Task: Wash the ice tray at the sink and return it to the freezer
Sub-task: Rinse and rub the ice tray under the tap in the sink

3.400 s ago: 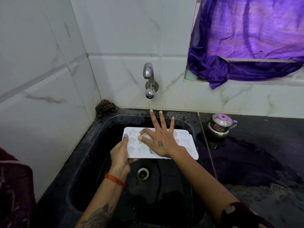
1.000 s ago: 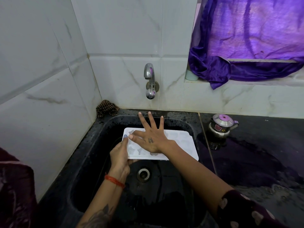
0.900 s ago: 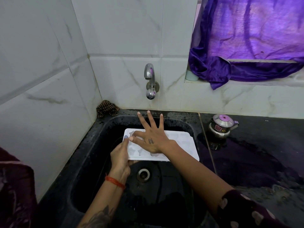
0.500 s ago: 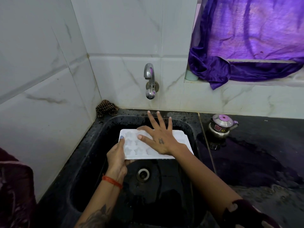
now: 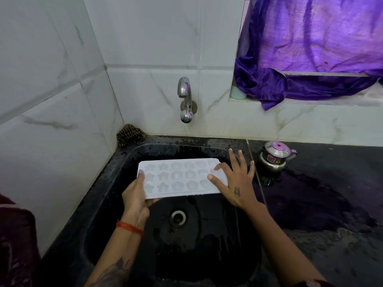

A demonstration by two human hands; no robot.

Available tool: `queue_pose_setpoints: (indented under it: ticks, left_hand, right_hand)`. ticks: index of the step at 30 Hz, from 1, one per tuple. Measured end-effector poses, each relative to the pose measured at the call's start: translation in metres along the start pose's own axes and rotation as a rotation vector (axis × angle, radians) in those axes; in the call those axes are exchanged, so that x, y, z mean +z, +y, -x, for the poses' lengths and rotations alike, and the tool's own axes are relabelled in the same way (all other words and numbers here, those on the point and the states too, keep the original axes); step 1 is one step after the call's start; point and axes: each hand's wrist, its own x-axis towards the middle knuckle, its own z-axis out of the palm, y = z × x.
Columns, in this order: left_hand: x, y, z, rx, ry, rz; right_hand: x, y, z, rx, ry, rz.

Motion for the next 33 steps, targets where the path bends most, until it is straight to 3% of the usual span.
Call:
queue_pose_setpoints:
  ticks: [5, 15, 26, 33]
  left_hand:
    - [-0.002, -0.002, -0.001, -0.017, 0.014, 0.009]
    - [-0.002, 0.002, -0.002, -0.014, 0.02, 0.015]
    - [-0.001, 0.0, -0.001, 0.013, 0.017, 0.006]
    - [0.0, -0.001, -0.004, 0.012, 0.022, 0.008]
  right_hand:
    - [0.008, 0.002, 0.002, -0.026, 0.048, 0.024]
    - [0.004, -0.003, 0.0, -0.011, -0.038, -0.077]
    - [0.01, 0.002, 0.002, -0.093, 0.174, 0.247]
    - [0.012, 0.002, 0.0, -0.098, 0.06, 0.149]
